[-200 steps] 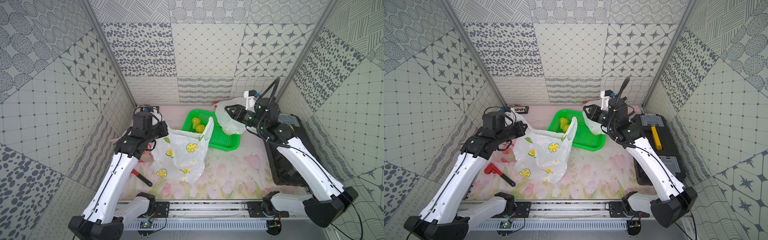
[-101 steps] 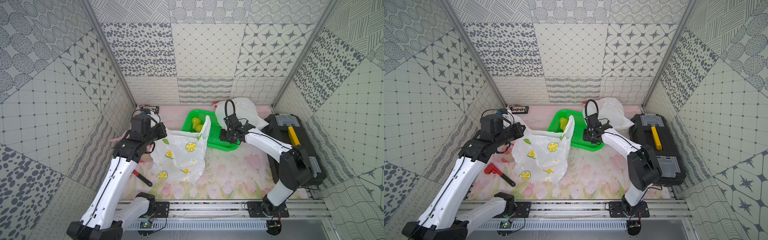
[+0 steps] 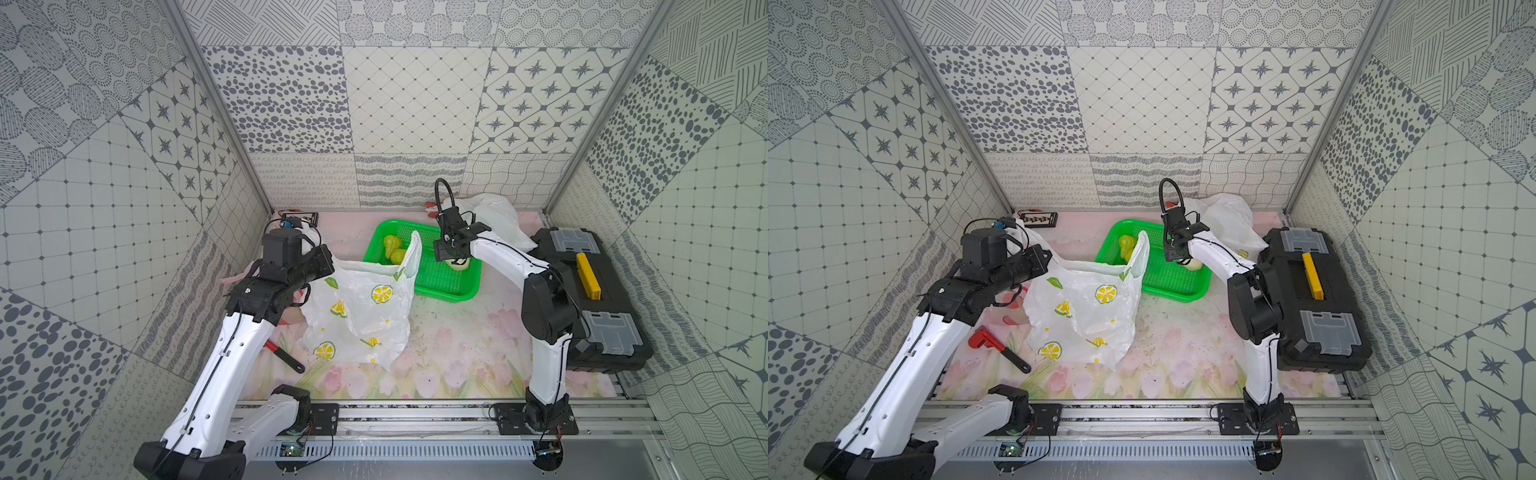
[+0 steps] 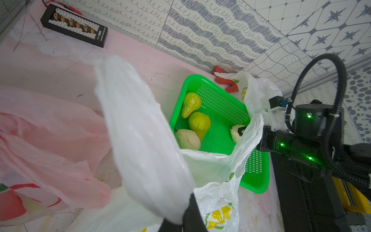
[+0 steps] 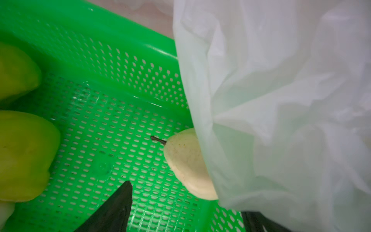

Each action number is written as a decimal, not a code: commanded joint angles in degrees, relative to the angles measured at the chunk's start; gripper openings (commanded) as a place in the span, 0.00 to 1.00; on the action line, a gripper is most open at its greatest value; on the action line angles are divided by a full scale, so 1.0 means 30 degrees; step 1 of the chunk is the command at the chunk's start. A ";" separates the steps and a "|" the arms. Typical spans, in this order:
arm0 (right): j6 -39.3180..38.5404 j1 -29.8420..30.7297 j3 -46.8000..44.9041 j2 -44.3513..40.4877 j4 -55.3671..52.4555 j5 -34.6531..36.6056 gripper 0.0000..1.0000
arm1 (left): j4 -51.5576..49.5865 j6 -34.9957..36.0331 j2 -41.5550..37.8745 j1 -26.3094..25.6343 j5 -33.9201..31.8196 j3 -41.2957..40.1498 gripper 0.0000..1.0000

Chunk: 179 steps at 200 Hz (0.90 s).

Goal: Place the pears into plastic bags & tie knots
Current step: Pick up the pear from the basket.

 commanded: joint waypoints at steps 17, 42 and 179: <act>-0.1849 0.0022 0.1480 0.1992 -0.1327 0.0896 0.88 | 0.0365 0.0317 0.0115 0.0060 0.0342 0.0278 0.00; -0.2232 0.0045 0.2157 0.3181 -0.1692 0.1174 0.89 | 0.0438 0.0310 0.0277 0.0060 0.0515 0.0388 0.00; 0.2521 0.0753 -0.4243 -0.6211 0.3876 -0.8750 0.48 | 0.0630 0.0338 0.1173 0.0044 0.1384 0.0991 0.00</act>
